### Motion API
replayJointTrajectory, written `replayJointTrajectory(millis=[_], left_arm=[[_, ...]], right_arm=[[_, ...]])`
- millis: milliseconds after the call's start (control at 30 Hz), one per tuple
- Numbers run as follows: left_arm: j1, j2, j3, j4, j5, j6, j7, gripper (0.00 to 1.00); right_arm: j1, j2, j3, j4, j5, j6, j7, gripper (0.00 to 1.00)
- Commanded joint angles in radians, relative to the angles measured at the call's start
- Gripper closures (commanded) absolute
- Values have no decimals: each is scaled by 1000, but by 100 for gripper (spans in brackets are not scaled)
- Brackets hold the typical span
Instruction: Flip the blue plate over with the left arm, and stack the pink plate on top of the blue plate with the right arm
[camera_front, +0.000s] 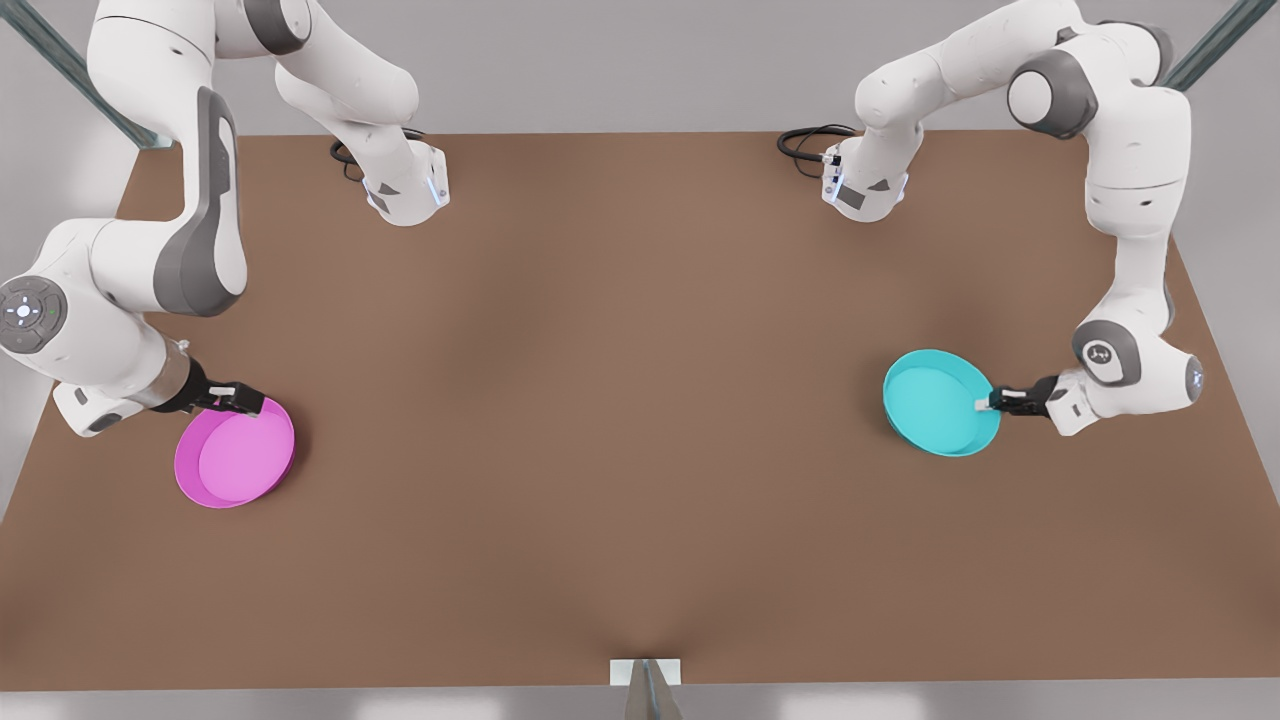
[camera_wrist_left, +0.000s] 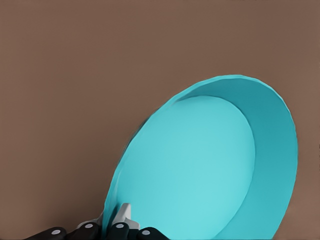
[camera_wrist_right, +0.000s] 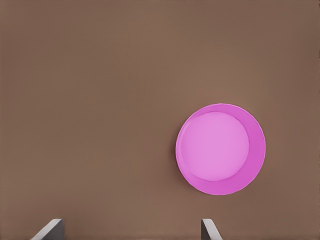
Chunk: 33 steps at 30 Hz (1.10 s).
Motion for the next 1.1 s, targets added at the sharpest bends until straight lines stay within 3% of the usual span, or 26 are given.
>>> replayJointTrajectory(millis=[0, 233, 567, 1067], left_arm=[[-1, 0, 0, 2, -54, -6, 1, 79], [-172, -1, 0, 181, 216, -134, -289, 79], [-500, -3, 0, 414, 662, -471, -784, 79], [-1087, 65, 0, 441, 1341, -737, -1278, 79]], right_arm=[[1, 0, 0, 0, 0, 0, 0, 0], [8, 1, 0, 0, 0, 2, 0, 0], [18, 1, 0, 0, 0, 2, 6, 0], [52, 17, 14, 20, 15, -9, 9, 0]])
